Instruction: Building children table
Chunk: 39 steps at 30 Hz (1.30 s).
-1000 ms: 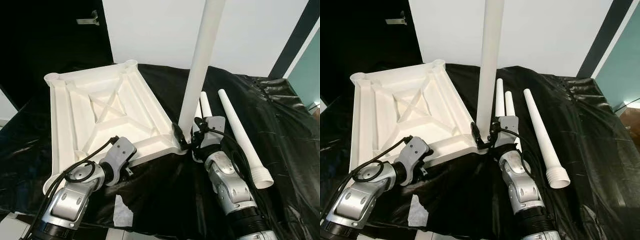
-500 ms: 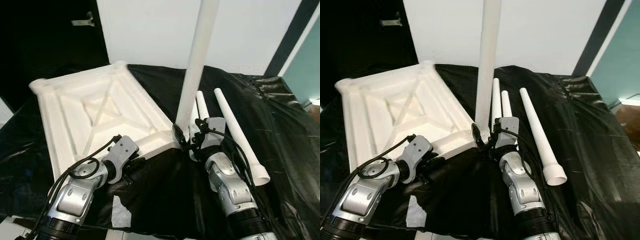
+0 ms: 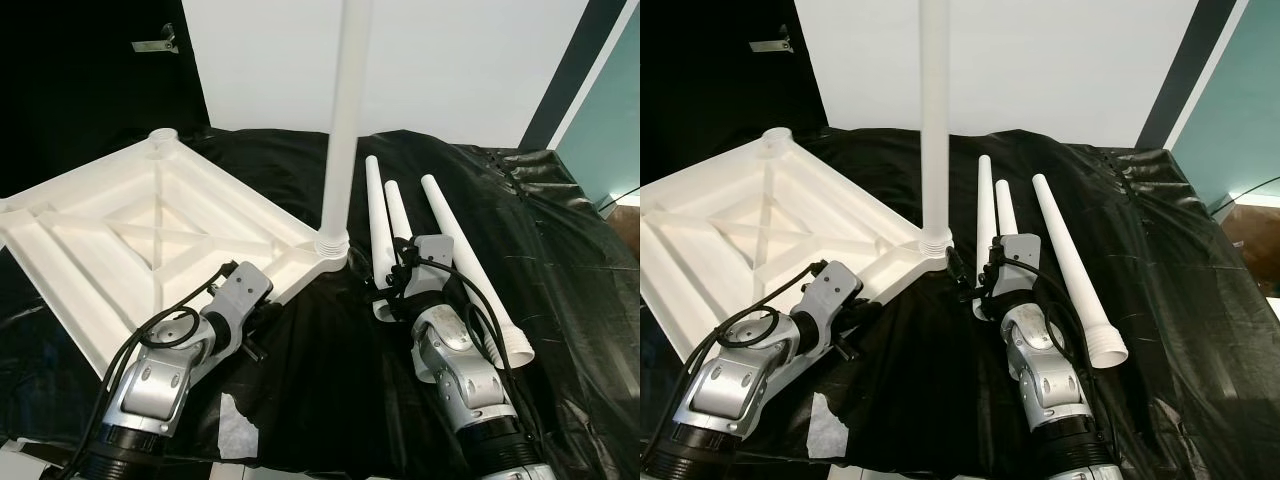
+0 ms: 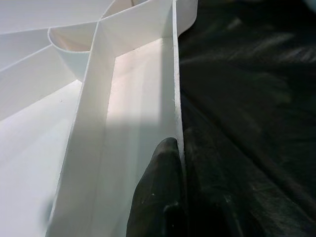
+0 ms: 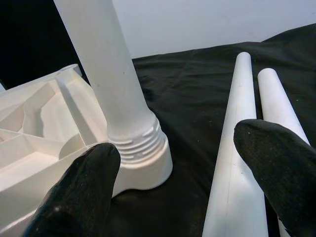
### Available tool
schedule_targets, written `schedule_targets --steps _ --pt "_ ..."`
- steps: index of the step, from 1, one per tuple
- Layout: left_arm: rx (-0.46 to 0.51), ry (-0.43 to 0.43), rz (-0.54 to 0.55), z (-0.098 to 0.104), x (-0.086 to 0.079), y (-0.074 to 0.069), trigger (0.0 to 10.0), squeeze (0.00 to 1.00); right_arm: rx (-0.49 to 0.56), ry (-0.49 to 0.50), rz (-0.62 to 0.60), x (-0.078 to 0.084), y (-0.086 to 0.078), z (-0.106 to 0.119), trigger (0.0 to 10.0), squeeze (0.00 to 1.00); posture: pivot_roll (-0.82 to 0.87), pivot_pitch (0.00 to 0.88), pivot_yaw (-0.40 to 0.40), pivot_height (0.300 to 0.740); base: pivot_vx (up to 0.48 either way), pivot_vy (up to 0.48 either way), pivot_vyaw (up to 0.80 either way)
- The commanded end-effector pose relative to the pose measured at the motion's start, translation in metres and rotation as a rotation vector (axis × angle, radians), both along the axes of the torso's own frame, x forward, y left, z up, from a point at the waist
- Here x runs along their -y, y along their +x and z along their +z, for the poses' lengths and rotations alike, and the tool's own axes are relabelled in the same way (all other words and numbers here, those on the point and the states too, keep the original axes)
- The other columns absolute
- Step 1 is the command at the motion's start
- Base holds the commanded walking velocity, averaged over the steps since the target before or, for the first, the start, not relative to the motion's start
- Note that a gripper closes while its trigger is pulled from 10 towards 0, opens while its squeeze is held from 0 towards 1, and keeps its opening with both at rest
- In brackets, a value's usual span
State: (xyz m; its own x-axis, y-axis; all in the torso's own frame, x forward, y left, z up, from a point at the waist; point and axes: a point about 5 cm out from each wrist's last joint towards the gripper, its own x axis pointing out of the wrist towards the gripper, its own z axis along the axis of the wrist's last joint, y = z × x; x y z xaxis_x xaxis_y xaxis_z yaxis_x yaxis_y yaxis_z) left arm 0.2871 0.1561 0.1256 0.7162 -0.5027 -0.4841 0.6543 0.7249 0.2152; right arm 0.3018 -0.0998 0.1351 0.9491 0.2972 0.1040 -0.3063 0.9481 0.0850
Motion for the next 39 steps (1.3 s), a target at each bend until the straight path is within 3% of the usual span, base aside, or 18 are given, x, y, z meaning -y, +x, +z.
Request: schedule_targets --steps 1,4,5,6,7,8,9,10,15,16,22,28,30,31,34,37,39 --pt "0.126 0.143 0.402 -0.003 -0.034 0.010 0.0 0.00 -0.011 0.000 0.007 0.000 0.000 -0.001 10.0 0.00 0.07 0.000 -0.030 0.740 0.000 0.000 0.00" --pt "0.145 0.135 0.399 -0.001 -0.031 0.012 0.0 0.00 -0.012 -0.002 0.009 0.000 0.000 -0.001 10.0 0.00 0.07 0.000 -0.030 0.740 0.000 0.000 0.00" --pt "0.155 0.133 0.392 0.000 -0.029 0.013 2.5 0.00 -0.013 -0.003 0.010 0.000 0.001 -0.001 10.0 0.00 0.07 0.000 -0.030 0.740 0.000 0.000 0.00" --pt "0.155 0.133 0.392 0.000 -0.029 0.013 2.5 0.00 -0.013 -0.003 0.010 0.000 0.001 -0.001 10.0 0.00 0.07 0.000 -0.030 0.740 0.000 0.000 0.00" --pt "0.154 0.126 0.382 0.001 -0.026 0.014 10.0 0.00 -0.014 -0.003 0.011 0.000 0.001 -0.002 10.0 0.00 0.07 0.000 -0.029 0.740 0.000 0.000 0.00" --pt "0.148 0.099 0.375 0.001 -0.022 0.014 10.0 1.00 -0.018 -0.006 0.014 0.000 0.001 -0.002 10.0 0.00 0.07 0.000 -0.028 0.740 0.000 0.000 0.00" --pt "0.148 0.099 0.375 0.001 -0.022 0.014 10.0 1.00 -0.018 -0.006 0.014 0.000 0.001 -0.002 10.0 0.00 0.07 0.000 -0.028 0.740 0.000 0.000 0.00" --pt "0.165 0.019 0.350 0.008 -0.015 0.014 10.0 1.00 -0.031 -0.010 0.037 -0.003 0.000 -0.004 10.0 0.00 0.06 0.000 -0.026 0.740 0.000 0.000 0.00" --pt "0.209 -0.015 0.330 0.017 -0.011 0.016 10.0 1.00 -0.045 -0.012 0.056 -0.005 -0.001 -0.006 10.0 0.00 0.06 0.000 -0.024 0.740 0.000 0.000 0.00" --pt "0.244 -0.074 0.293 0.030 -0.008 0.017 10.0 0.00 -0.059 -0.026 0.074 -0.007 -0.001 -0.008 10.0 0.00 0.07 0.000 -0.029 0.740 0.000 0.000 0.00" --pt "0.303 -0.161 0.211 0.051 -0.007 0.012 10.0 0.00 -0.072 -0.071 0.115 -0.009 0.002 -0.010 10.0 0.00 0.07 0.000 -0.032 0.740 0.000 0.000 0.00" --pt "0.324 -0.158 0.205 0.055 -0.011 0.010 10.0 0.00 -0.068 -0.109 0.134 -0.011 0.003 -0.009 10.0 0.00 0.08 0.000 -0.035 0.740 0.000 0.000 0.00" --pt "0.375 -0.061 0.253 0.060 -0.029 0.012 10.0 0.00 -0.076 -0.167 0.179 -0.014 0.008 -0.009 10.0 0.00 0.09 0.000 -0.045 0.740 0.000 0.000 0.00" --pt "0.375 -0.061 0.253 0.060 -0.029 0.012 10.0 0.00 -0.076 -0.167 0.179 -0.014 0.008 -0.009 10.0 0.00 0.09 0.000 -0.045 0.740 0.000 0.000 0.00" --pt "0.428 0.054 0.310 0.065 -0.053 0.013 10.0 0.00 -0.105 -0.226 0.220 -0.018 0.013 -0.013 10.0 0.00 0.10 0.000 -0.053 0.740 0.000 0.000 0.00" --pt "0.443 0.108 0.341 0.067 -0.065 0.013 10.0 0.00 -0.137 -0.242 0.248 -0.021 0.015 -0.016 10.0 0.00 0.10 0.000 -0.057 0.740 0.000 0.000 0.00" --pt "0.443 0.108 0.341 0.067 -0.065 0.013 10.0 0.00 -0.137 -0.242 0.248 -0.021 0.015 -0.016 10.0 0.00 0.10 0.000 -0.057 0.740 0.000 0.000 0.00"
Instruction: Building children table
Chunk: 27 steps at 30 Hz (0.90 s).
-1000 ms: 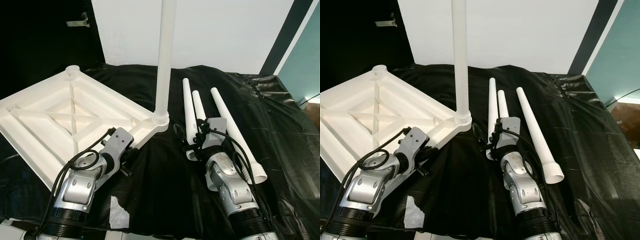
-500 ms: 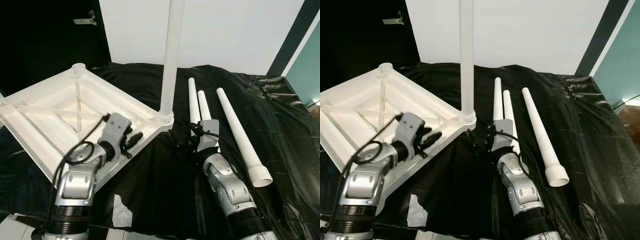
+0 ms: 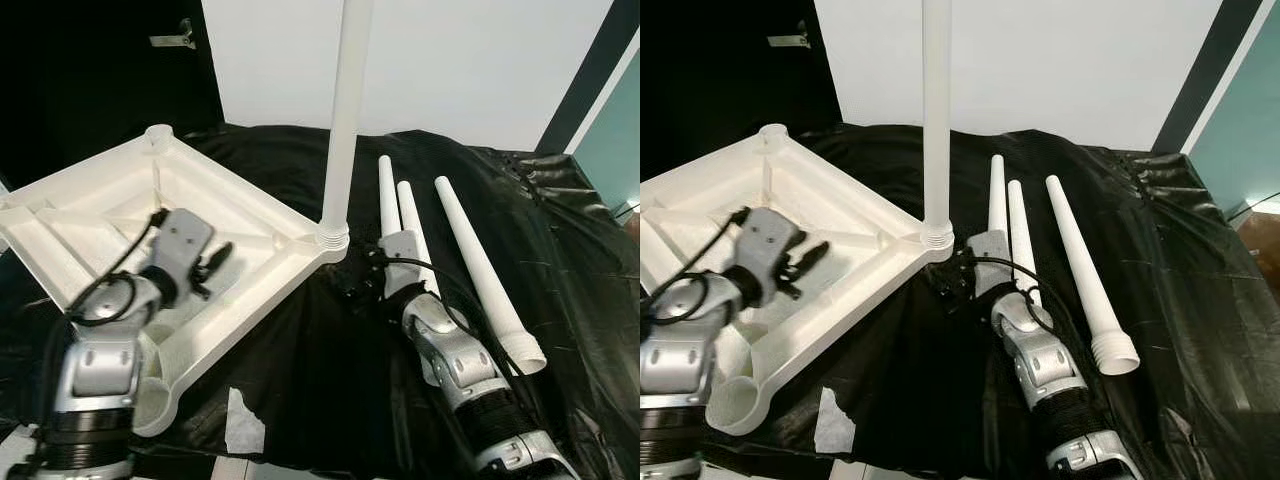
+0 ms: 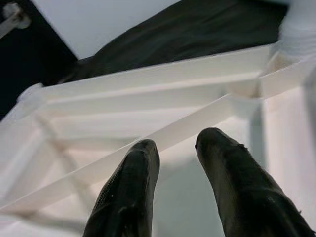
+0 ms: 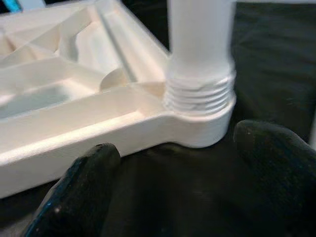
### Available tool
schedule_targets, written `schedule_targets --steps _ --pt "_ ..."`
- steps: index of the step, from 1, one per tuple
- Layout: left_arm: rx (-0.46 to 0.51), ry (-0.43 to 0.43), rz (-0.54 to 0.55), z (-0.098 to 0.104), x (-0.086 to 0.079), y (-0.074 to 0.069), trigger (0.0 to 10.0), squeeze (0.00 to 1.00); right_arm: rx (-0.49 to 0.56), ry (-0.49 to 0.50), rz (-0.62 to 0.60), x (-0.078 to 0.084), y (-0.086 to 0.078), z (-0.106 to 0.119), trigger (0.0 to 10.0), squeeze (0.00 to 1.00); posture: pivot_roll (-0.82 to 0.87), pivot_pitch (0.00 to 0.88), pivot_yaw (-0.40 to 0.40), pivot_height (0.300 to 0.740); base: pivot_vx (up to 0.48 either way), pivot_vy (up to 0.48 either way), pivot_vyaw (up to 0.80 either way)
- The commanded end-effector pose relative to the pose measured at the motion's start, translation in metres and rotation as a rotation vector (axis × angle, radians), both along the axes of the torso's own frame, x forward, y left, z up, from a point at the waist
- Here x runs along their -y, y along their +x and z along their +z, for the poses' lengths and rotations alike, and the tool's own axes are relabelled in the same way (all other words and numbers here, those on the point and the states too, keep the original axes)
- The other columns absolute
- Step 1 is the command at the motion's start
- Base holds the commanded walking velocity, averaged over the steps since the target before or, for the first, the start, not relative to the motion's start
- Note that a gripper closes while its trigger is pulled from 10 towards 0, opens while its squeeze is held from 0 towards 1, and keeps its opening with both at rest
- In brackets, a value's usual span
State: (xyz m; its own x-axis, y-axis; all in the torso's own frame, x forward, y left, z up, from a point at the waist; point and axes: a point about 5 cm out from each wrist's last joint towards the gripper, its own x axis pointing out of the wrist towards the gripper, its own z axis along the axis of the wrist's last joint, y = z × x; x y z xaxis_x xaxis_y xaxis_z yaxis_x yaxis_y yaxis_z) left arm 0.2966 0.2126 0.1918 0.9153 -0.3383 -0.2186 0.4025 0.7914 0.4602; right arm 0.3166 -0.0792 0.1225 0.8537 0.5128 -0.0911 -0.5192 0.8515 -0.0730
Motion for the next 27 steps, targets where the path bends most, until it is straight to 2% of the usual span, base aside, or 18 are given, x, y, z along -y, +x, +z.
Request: schedule_targets --steps 1,2,4,13,21,22,23,24,27 --pt "0.086 0.043 0.186 0.001 -0.016 0.003 10.0 0.00 -0.035 -0.029 0.024 -0.002 0.002 -0.005 10.0 0.00 0.10 0.000 -0.058 0.740 0.000 0.000 0.00" --pt "0.086 0.043 0.186 0.001 -0.016 0.003 10.0 0.00 -0.035 -0.029 0.024 -0.002 0.002 -0.005 10.0 0.00 0.10 0.000 -0.058 0.740 0.000 0.000 0.00" --pt "0.077 0.092 0.235 0.001 -0.032 0.001 10.0 0.00 -0.030 -0.035 0.029 -0.005 0.006 -0.002 10.0 0.00 0.11 0.000 -0.060 0.740 0.000 0.000 0.00" --pt "0.069 0.128 0.233 0.002 -0.039 -0.003 10.0 0.00 -0.027 -0.008 0.010 0.001 0.004 -0.002 10.0 0.00 0.11 0.000 -0.056 0.740 0.000 0.000 0.00" --pt "0.030 0.240 0.216 0.003 -0.055 -0.005 10.0 0.00 -0.081 -0.056 0.080 -0.010 0.001 -0.010 10.0 0.00 0.09 0.000 -0.045 0.740 0.000 0.000 0.00" --pt "0.004 0.278 0.187 0.003 -0.058 -0.008 10.0 0.00 -0.085 -0.068 0.091 -0.013 0.002 -0.011 10.0 0.00 0.10 0.000 -0.045 0.740 0.000 0.000 0.00" --pt "0.004 0.278 0.187 0.003 -0.058 -0.008 10.0 0.00 -0.085 -0.068 0.091 -0.013 0.002 -0.011 10.0 0.00 0.10 0.000 -0.045 0.740 0.000 0.000 0.00" --pt "-0.076 0.329 0.134 -0.002 -0.062 -0.017 10.0 0.00 -0.097 -0.072 0.096 -0.017 0.008 -0.010 10.0 0.00 0.10 0.000 -0.047 0.740 0.000 0.000 0.00" --pt "-0.095 0.337 0.122 -0.003 -0.063 -0.019 10.0 0.00 -0.099 -0.072 0.097 -0.018 0.010 -0.010 10.0 0.00 0.10 0.000 -0.047 0.740 0.000 0.000 0.00"
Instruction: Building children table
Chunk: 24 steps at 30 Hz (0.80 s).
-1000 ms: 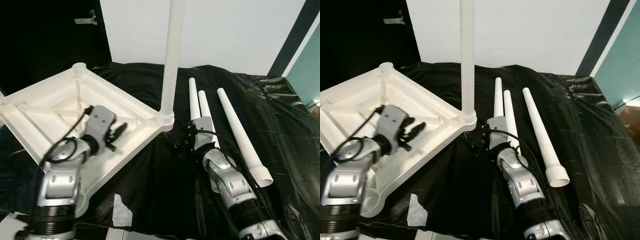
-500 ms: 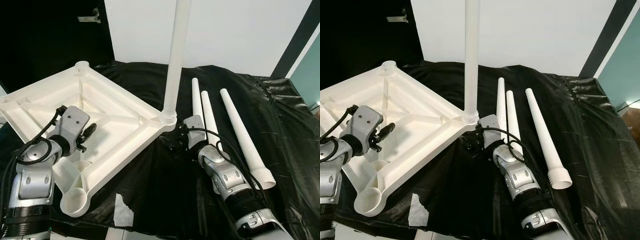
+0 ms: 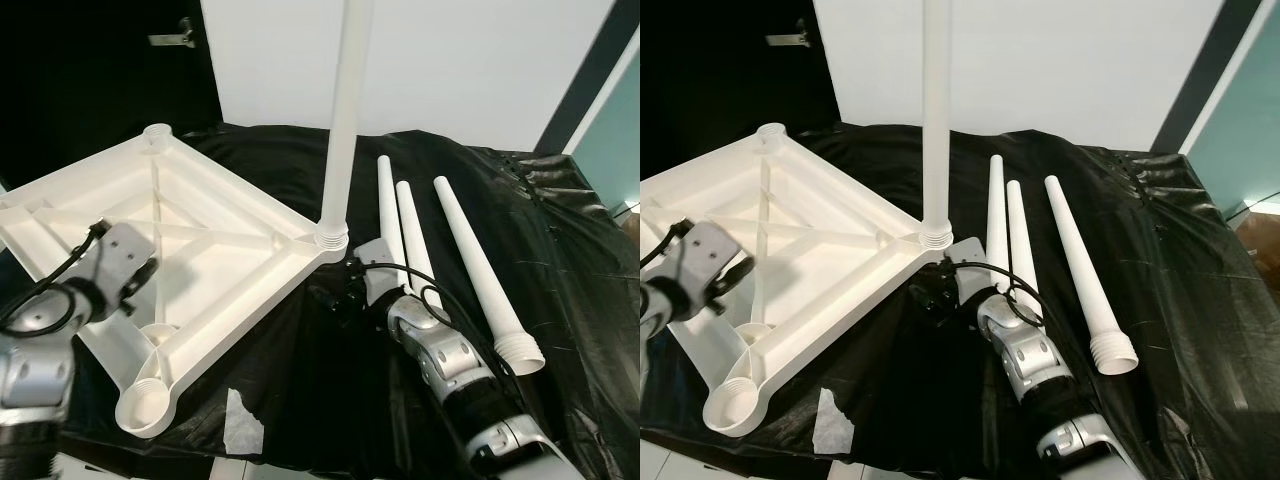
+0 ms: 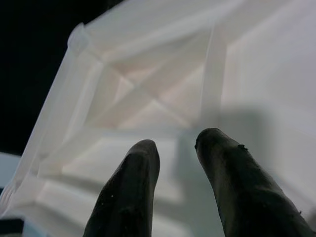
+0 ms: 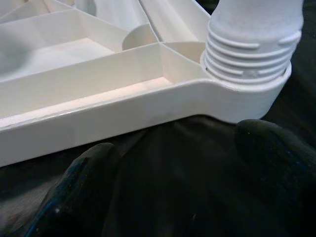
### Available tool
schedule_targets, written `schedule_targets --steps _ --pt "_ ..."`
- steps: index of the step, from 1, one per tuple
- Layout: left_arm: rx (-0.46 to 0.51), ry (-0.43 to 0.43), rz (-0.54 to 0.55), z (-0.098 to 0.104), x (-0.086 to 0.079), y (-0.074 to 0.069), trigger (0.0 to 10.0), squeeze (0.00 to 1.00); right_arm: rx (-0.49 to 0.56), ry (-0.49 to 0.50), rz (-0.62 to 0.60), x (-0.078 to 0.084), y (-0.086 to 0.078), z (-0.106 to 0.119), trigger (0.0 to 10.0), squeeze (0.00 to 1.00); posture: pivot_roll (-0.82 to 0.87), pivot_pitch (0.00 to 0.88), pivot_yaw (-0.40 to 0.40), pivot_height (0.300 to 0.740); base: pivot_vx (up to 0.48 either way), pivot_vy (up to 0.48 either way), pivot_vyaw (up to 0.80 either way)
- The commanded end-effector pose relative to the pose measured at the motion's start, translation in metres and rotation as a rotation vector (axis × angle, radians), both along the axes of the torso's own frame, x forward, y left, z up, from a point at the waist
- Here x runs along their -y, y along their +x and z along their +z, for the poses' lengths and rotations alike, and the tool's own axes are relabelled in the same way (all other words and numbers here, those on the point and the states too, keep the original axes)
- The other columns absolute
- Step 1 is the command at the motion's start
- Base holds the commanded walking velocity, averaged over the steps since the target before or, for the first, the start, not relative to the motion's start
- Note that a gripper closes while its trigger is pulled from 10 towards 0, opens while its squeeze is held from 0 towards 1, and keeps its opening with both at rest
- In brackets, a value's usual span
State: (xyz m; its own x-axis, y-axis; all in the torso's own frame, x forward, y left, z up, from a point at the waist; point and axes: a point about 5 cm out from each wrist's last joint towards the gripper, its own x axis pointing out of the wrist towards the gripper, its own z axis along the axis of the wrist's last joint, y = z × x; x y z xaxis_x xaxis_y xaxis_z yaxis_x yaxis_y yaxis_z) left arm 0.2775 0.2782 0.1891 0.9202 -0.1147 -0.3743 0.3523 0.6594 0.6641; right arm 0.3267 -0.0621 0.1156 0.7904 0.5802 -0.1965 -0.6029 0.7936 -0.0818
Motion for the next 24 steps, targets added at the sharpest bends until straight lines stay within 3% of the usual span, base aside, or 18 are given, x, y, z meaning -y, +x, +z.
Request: schedule_targets --steps 1,4,10,14,16,18,24 --pt "-0.027 0.030 -0.020 -0.001 0.002 -0.003 10.0 0.00 -0.016 -0.007 0.006 -0.003 0.001 -0.003 10.0 0.00 0.11 0.000 -0.047 0.740 0.000 0.000 0.00" --pt "-0.097 0.117 -0.031 -0.007 -0.001 -0.012 10.0 0.00 -0.021 -0.008 0.024 -0.010 0.005 -0.002 10.0 0.00 0.12 0.000 -0.053 0.740 0.000 0.000 0.00" --pt "-0.136 0.161 -0.061 -0.007 -0.003 -0.019 10.0 0.00 -0.027 -0.002 0.038 -0.014 0.007 -0.001 10.0 0.00 0.14 0.000 -0.055 0.740 0.000 0.000 0.00" --pt "-0.228 0.164 -0.146 -0.006 0.001 -0.034 10.0 0.00 -0.035 0.000 0.051 -0.019 0.011 -0.001 10.0 0.00 0.15 0.000 -0.054 0.740 0.000 0.000 0.00" --pt "-0.228 0.164 -0.146 -0.006 0.001 -0.034 10.0 0.00 -0.035 0.000 0.051 -0.019 0.011 -0.001 10.0 0.00 0.15 0.000 -0.054 0.740 0.000 0.000 0.00" --pt "-0.308 0.160 -0.212 -0.009 0.005 -0.045 10.0 0.00 -0.033 -0.003 0.051 -0.020 0.014 0.000 10.0 0.00 0.15 0.000 -0.050 0.740 0.000 0.000 0.00" --pt "-0.337 0.155 -0.225 -0.012 0.005 -0.048 10.0 0.00 -0.032 -0.002 0.039 -0.017 0.017 0.001 10.0 0.00 0.15 0.000 -0.051 0.740 0.000 0.000 0.00"
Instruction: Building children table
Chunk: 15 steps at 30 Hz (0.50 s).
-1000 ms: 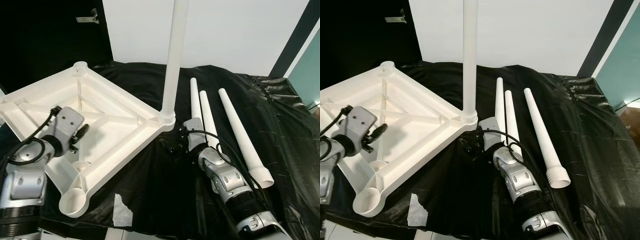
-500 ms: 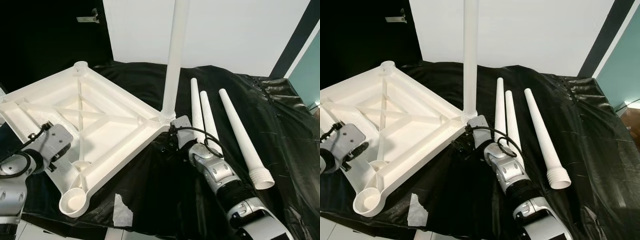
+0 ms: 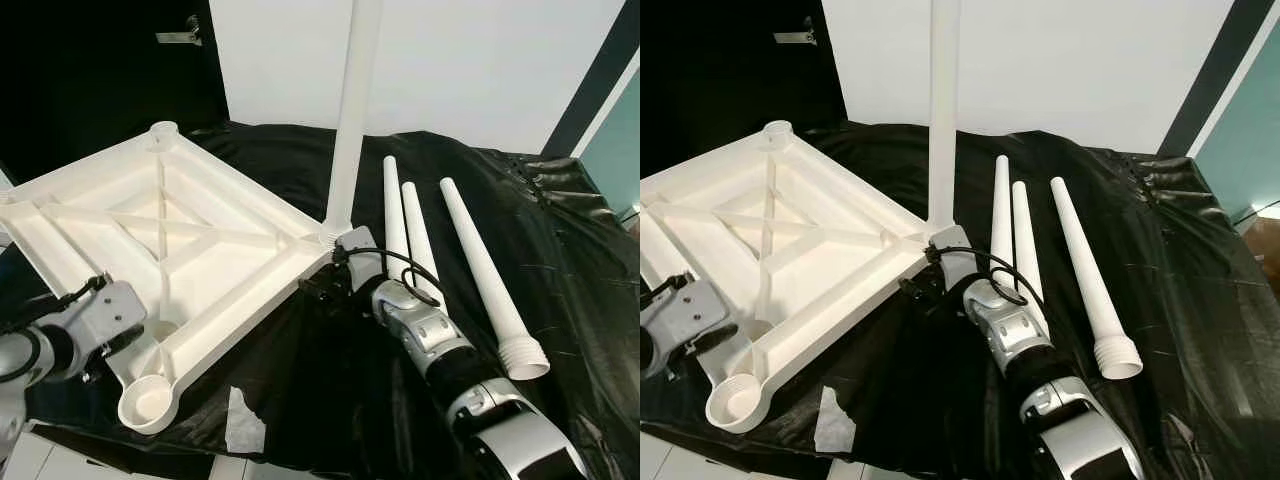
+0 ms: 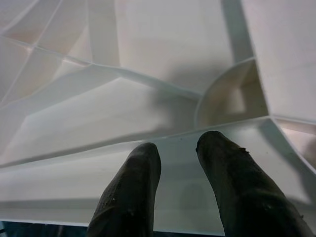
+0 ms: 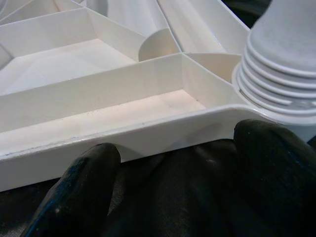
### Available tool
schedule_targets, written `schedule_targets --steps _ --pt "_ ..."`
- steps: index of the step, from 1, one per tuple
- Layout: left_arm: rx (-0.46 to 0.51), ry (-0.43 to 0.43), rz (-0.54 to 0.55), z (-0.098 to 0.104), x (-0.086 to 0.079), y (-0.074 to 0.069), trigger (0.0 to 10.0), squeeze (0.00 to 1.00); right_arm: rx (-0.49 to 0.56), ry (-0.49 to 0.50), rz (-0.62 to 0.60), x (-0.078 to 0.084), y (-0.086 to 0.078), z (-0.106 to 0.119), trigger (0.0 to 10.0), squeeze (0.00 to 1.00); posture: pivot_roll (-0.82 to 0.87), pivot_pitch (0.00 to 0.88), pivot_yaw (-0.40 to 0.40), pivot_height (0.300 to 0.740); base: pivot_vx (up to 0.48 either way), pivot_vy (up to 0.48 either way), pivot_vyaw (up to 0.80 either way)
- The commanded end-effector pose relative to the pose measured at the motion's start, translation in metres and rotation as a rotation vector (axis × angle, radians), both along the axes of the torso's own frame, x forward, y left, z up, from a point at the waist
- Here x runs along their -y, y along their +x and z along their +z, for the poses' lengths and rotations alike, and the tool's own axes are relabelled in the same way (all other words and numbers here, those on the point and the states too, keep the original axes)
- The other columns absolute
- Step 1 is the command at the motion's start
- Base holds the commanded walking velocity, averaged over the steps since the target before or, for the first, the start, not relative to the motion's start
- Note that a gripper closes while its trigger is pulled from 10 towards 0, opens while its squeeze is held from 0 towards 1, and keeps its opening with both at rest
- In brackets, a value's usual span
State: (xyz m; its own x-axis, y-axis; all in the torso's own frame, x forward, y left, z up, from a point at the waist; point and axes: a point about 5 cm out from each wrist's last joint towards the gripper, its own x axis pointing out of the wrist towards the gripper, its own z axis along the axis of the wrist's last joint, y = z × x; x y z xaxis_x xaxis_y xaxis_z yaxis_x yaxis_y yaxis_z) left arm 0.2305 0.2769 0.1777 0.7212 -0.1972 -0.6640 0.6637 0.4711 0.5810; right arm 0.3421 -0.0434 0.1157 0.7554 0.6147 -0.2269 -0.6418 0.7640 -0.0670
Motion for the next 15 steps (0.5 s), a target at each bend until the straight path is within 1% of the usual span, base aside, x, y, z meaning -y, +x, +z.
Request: schedule_targets --steps 1,4,6,7,8,9,11,12,13,14,15 --pt "-0.017 0.007 -0.036 0.000 0.004 -0.001 10.0 0.00 0.001 0.005 -0.008 0.001 0.002 0.001 10.0 0.00 0.15 0.000 -0.051 0.740 0.000 0.000 0.00" --pt "0.000 -0.005 -0.024 -0.001 0.005 0.001 10.0 0.00 0.002 0.004 -0.009 0.002 0.003 0.000 10.0 0.00 0.15 0.000 -0.049 0.740 0.000 0.000 0.00" --pt "0.045 -0.069 0.043 -0.006 0.009 0.007 10.0 0.00 0.006 0.004 -0.014 0.003 0.003 0.000 10.0 0.00 0.14 0.000 -0.049 0.740 0.000 0.000 0.00" --pt "0.066 -0.087 0.083 -0.010 0.012 0.011 10.0 0.00 0.007 0.006 -0.017 0.004 0.004 0.000 10.0 0.00 0.14 0.000 -0.049 0.740 0.000 0.000 0.00" --pt "0.066 -0.087 0.083 -0.010 0.012 0.011 10.0 0.00 0.007 0.006 -0.017 0.004 0.004 0.000 10.0 0.00 0.14 0.000 -0.049 0.740 0.000 0.000 0.00" --pt "0.077 -0.089 0.113 -0.016 0.015 0.012 10.0 0.00 0.006 0.011 -0.021 0.005 0.005 0.000 10.0 0.00 0.14 0.000 -0.050 0.740 0.000 0.000 0.00" --pt "0.077 -0.089 0.113 -0.016 0.015 0.012 10.0 0.00 0.006 0.011 -0.021 0.005 0.005 0.000 10.0 0.00 0.14 0.000 -0.050 0.740 0.000 0.000 0.00" --pt "0.072 -0.084 0.110 -0.019 0.017 0.011 10.0 0.00 0.005 0.014 -0.022 0.005 0.005 0.000 10.0 0.00 0.14 0.000 -0.055 0.740 0.000 0.000 0.00" --pt "0.048 -0.078 0.085 -0.021 0.019 0.007 10.0 0.00 0.002 0.018 -0.019 0.005 0.005 0.000 10.0 0.00 0.14 0.000 -0.059 0.740 0.000 0.000 0.00" --pt "0.048 -0.078 0.085 -0.021 0.019 0.007 10.0 0.00 0.002 0.018 -0.019 0.005 0.005 0.000 10.0 0.00 0.14 0.000 -0.059 0.740 0.000 0.000 0.00" --pt "0.001 -0.075 0.041 -0.025 0.023 -0.001 10.0 0.00 -0.003 0.024 -0.012 0.005 0.006 -0.001 10.0 0.00 0.14 0.000 -0.062 0.740 0.000 0.000 0.00"
